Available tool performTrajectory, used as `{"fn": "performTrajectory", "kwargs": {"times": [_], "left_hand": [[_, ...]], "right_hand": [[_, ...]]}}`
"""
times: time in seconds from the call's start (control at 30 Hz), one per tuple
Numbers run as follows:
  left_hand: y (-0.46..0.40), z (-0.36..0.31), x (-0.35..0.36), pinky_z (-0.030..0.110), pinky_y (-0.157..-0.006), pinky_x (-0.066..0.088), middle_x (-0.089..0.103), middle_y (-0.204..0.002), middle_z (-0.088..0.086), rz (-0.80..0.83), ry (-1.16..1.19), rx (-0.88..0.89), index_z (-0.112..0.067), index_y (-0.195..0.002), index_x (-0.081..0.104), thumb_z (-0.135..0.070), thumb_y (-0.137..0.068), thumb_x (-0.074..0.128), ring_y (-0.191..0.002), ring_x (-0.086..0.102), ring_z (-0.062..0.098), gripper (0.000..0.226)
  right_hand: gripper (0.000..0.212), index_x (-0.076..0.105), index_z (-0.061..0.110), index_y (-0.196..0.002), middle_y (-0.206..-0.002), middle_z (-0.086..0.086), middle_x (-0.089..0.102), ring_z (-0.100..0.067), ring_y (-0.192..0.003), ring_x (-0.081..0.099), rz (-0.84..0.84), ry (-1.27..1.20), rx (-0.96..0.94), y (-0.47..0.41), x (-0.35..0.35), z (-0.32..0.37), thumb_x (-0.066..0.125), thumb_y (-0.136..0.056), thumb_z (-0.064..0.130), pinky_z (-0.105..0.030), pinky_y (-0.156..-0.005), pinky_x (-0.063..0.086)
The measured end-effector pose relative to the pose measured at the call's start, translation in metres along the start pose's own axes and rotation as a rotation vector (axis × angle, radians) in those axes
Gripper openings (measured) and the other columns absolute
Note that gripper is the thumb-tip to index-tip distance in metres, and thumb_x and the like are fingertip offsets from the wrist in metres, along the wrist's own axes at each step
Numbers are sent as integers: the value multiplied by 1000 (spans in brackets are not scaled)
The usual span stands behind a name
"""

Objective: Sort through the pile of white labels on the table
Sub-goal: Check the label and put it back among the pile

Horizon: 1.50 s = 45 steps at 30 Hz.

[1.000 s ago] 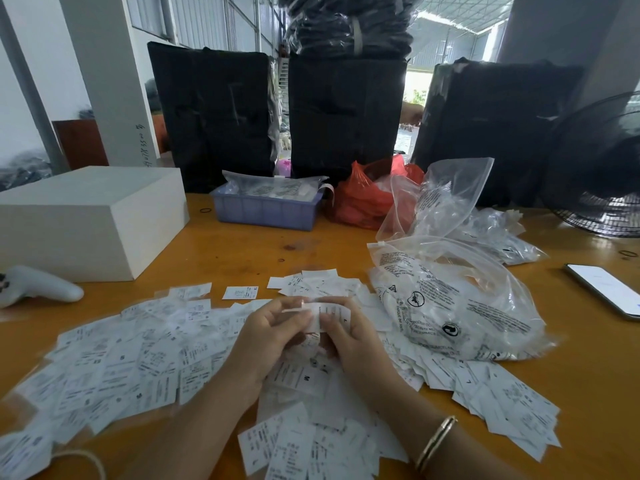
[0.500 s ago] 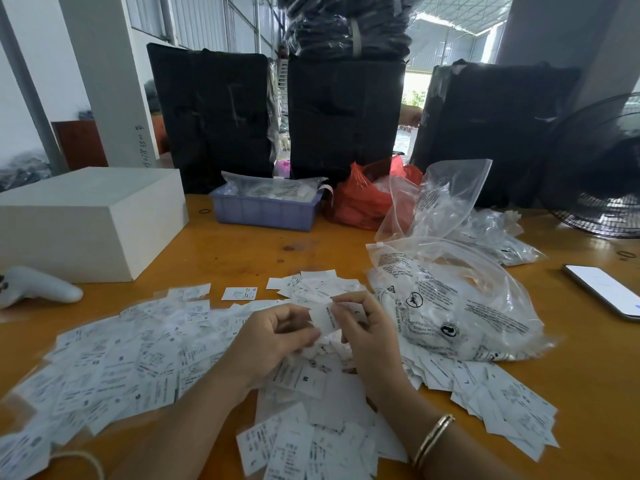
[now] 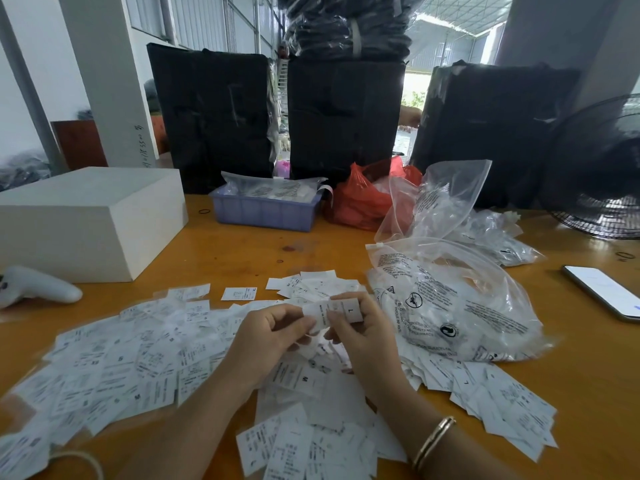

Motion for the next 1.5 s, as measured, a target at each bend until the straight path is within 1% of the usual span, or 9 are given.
{"fn": "performTrajectory", "kwargs": {"times": [0.23, 0.43, 0.57, 0.77, 0.87, 0.97, 1.13, 1.33, 1.5], "left_hand": [[1, -2, -1, 6, -50, 44, 71, -69, -17, -19, -48, 21, -32, -78, 69, -32, -81, 69, -62, 65, -2, 3], [5, -8, -4, 5, -47, 41, 70, -62, -12, -56, 25, 4, -26, -63, 71, -46, -72, 65, -56, 63, -3, 23], [5, -5, -2, 9, -51, 45, 72, -68, -13, -5, 51, -51, -27, -70, 72, -52, -66, 63, -59, 64, -1, 26], [5, -6, -1, 6, -49, 44, 72, -67, -14, -20, 76, -80, -24, -78, 72, -51, -67, 59, -58, 64, -2, 33], [6, -7, -2, 8, -52, 45, 72, -69, -13, -33, 96, -80, -25, -80, 72, -50, -70, 58, -58, 63, -2, 31], [6, -8, -2, 15, -60, 48, 73, -75, -12, -23, 100, -64, -30, -82, 73, -52, -69, 56, -63, 63, -2, 30], [5, -6, -1, 13, -57, 47, 73, -75, -14, -19, 63, -78, -31, -81, 73, -47, -78, 58, -64, 63, -3, 22], [6, -6, -2, 7, -50, 44, 72, -68, -15, -30, 78, -82, -23, -80, 74, -51, -67, 60, -58, 61, -5, 35], [6, -8, -1, 18, -63, 47, 73, -75, -13, -20, 82, -69, -31, -81, 73, -56, -60, 59, -64, 63, -3, 36]], "right_hand": [[13, 61, 14, -80, -74, -1, 67, -20, -66, 68, -32, -53, -12, -2, -3, -1, 64, -87, 4, -27, -60, 56], [16, 62, 23, -80, -73, 8, 64, -17, -67, 59, 36, 46, -35, 0, 3, 1, 65, -87, 10, -35, -62, 50], [16, 62, 21, -80, -69, 9, 63, -9, -61, 62, -31, -34, -14, -1, -3, 0, 63, -89, 8, -19, -56, 48], [13, 58, 13, -81, -73, 3, 66, -12, -67, 67, -17, -2, -74, 1, -1, 5, 65, -87, 4, -27, -61, 55], [14, 57, 15, -84, -76, 4, 67, -12, -67, 67, -8, -3, -73, 1, 1, 5, 64, -86, 3, -26, -60, 54], [10, 58, 13, -87, -76, 2, 68, -13, -67, 67, -89, -95, -44, -2, -8, 1, 62, -89, 4, -22, -61, 53], [12, 57, 12, -89, -76, 1, 68, -15, -67, 68, -79, -170, -22, -2, -8, -1, 61, -88, 0, -21, -61, 52], [17, 57, 16, -90, -76, 9, 68, -11, -65, 67, -45, -110, -22, 1, -2, 1, 62, -87, 0, -21, -60, 54], [15, 57, 15, -92, -78, 5, 68, -11, -66, 68, -104, -111, -38, 0, -8, 2, 62, -88, 1, -19, -60, 53]]}}
Point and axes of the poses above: each hand's wrist, its own y-axis away from the middle knuckle, its own x-axis out of the palm, z = x × y, the point moved 7 cm from there along -y, towards the middle knuckle
